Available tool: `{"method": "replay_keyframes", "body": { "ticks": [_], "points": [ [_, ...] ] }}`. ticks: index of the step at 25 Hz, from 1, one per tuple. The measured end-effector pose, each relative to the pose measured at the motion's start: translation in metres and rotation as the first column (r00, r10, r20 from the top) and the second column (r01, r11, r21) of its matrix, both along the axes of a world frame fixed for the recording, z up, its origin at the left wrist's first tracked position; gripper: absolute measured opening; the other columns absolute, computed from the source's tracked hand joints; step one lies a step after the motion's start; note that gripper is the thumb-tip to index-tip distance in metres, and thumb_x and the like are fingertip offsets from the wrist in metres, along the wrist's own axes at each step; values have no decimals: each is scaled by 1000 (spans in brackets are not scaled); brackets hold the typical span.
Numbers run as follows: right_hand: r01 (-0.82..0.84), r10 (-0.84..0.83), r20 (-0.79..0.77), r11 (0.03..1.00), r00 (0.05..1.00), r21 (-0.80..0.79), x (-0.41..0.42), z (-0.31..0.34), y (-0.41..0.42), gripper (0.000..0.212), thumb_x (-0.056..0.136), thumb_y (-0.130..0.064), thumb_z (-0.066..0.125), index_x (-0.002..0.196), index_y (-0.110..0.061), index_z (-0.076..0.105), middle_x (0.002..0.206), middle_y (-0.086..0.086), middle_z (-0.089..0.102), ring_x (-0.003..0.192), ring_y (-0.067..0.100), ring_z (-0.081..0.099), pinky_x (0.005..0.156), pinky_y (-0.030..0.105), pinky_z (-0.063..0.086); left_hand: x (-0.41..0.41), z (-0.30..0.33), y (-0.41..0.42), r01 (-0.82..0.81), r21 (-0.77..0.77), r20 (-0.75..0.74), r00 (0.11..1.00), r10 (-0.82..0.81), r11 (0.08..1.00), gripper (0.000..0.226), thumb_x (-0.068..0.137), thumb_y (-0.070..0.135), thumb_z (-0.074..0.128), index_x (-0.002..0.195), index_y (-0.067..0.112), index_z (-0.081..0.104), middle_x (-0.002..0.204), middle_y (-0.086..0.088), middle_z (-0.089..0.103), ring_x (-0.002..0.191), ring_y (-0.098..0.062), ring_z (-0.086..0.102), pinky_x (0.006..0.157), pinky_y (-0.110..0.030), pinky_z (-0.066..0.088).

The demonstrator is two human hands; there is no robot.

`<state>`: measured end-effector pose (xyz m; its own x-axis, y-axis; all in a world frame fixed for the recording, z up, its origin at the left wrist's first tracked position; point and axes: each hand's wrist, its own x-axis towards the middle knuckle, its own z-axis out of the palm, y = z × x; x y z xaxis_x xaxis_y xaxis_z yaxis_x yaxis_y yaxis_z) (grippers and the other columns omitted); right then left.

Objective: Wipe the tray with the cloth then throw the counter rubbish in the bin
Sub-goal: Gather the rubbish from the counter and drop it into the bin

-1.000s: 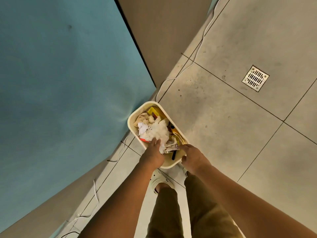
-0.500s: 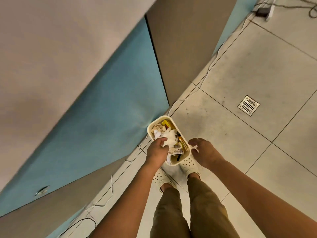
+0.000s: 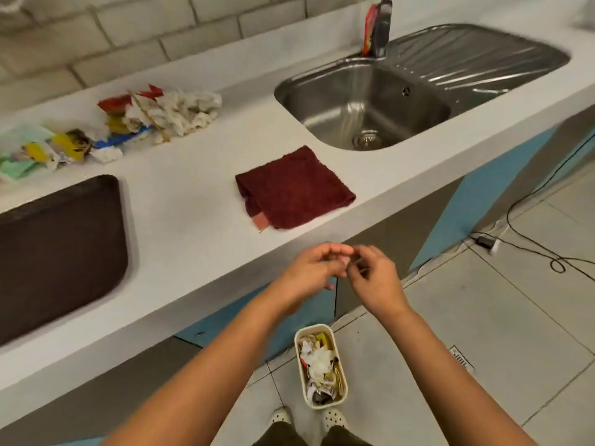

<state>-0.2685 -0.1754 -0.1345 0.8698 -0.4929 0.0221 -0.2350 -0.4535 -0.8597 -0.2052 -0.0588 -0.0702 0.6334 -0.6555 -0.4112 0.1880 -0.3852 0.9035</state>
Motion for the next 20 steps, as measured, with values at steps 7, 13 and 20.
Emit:
{"method": "replay_keyframes", "body": {
  "ticks": [7, 13, 20],
  "points": [
    [-146, 151, 231, 989, 961, -40, 70, 96, 13, 22, 86, 0, 54, 96, -16, 65, 97, -1, 59, 77, -2, 54, 69, 0, 40, 38, 95, 54, -266, -164, 188, 937, 295, 950, 21, 92, 8, 51, 105, 22, 59, 89, 6, 57, 78, -9, 57, 68, -23, 44],
    [-309, 303, 199, 951, 932, -1, 127, 109, 57, 22, 86, 3, 53, 90, -17, 63, 96, 5, 61, 71, 2, 54, 62, 0, 40, 85, 99, 119, -552, -216, 171, 790, 588, 805, 18, 93, 9, 51, 98, 23, 61, 89, 5, 59, 78, -11, 58, 67, -24, 46],
    [-409, 415, 72, 909, 907, -86, 214, 104, 91, 25, 85, -1, 51, 87, -23, 61, 95, 3, 58, 66, 9, 53, 57, 11, 39, 176, 97, 177, -727, -247, 162, 621, 767, 640, 16, 92, 9, 52, 96, 22, 60, 86, 3, 59, 75, -10, 57, 64, -24, 46]
  ]
}}
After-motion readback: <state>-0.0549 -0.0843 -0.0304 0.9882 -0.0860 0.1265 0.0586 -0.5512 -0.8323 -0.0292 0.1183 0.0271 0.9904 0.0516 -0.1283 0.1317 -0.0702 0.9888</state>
